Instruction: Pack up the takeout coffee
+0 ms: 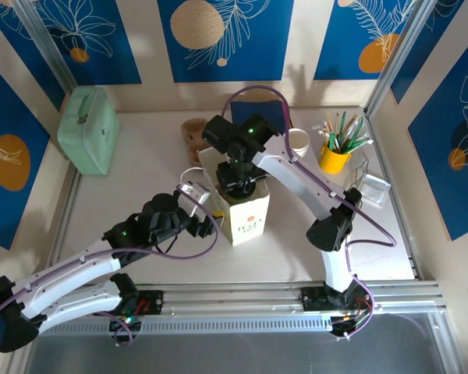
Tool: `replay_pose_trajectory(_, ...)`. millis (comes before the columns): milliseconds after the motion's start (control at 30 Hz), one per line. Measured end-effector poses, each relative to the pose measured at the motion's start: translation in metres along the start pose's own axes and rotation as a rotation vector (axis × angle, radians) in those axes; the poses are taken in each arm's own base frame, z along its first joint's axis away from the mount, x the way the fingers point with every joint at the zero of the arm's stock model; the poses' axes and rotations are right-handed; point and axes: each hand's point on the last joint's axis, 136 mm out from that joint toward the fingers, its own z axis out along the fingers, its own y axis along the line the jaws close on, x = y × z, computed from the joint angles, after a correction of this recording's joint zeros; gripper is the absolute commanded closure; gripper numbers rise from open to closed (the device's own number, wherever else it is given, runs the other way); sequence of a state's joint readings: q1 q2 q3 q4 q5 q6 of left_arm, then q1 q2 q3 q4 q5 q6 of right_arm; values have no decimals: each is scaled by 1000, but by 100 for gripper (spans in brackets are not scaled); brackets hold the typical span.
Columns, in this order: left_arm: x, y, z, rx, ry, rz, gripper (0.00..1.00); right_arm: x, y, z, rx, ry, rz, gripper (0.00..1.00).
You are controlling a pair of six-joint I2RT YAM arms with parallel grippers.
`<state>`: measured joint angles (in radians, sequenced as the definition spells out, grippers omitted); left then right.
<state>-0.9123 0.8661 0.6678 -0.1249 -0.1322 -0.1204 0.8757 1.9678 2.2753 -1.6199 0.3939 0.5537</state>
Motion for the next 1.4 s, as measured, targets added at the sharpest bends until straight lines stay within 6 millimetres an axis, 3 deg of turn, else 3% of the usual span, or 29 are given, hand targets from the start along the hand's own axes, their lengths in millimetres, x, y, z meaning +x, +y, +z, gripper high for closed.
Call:
replay_pose_trajectory(200, 0, 2, -6, -8, -6, 15, 11, 3, 3, 3, -20, 24, -3, 35)
replay_pose_trajectory(533, -3, 5, -15, -17, -28, 20, 10, 16, 5, 27, 2, 118, -16, 35)
replay_pose_trajectory(1400, 2, 6, -13, -28, -16, 23, 9, 30, 6, 63, 13, 203, -37, 38)
